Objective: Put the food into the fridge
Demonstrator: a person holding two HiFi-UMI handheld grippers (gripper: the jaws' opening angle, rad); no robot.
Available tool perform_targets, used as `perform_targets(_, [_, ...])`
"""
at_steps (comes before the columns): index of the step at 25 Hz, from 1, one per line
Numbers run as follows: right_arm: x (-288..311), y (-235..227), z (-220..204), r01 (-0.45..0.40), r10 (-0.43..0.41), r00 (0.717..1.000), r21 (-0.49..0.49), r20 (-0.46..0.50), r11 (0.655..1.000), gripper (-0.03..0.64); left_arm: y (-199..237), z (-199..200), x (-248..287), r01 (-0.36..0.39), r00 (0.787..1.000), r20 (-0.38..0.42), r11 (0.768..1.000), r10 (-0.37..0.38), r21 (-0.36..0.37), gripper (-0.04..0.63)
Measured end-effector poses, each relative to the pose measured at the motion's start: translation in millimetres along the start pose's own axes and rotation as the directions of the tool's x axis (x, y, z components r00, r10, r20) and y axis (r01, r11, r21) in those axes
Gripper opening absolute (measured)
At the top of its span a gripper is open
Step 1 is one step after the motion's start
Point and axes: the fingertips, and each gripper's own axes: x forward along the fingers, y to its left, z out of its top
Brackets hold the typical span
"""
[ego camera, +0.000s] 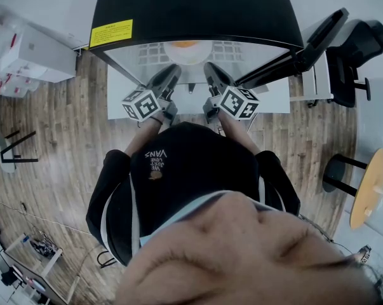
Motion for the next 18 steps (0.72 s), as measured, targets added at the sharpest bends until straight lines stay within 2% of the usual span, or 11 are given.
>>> perform_targets(12, [-16, 11, -9, -0.002, 0.002, 1.000, -0.004, 0.001, 1.000, 0.018, -11, -7, -16, 0.006, 1.000, 0.003, 1.000, -0.006, -0.006, 0.057])
perform_targets(18, [-26, 17, -17, 0.000, 0.000, 1.000, -0.024, 0.001, 1.000, 0.018, -18, -13, -27, 0.008, 1.000, -0.009, 0.999, -0.008, 0.037, 0.057])
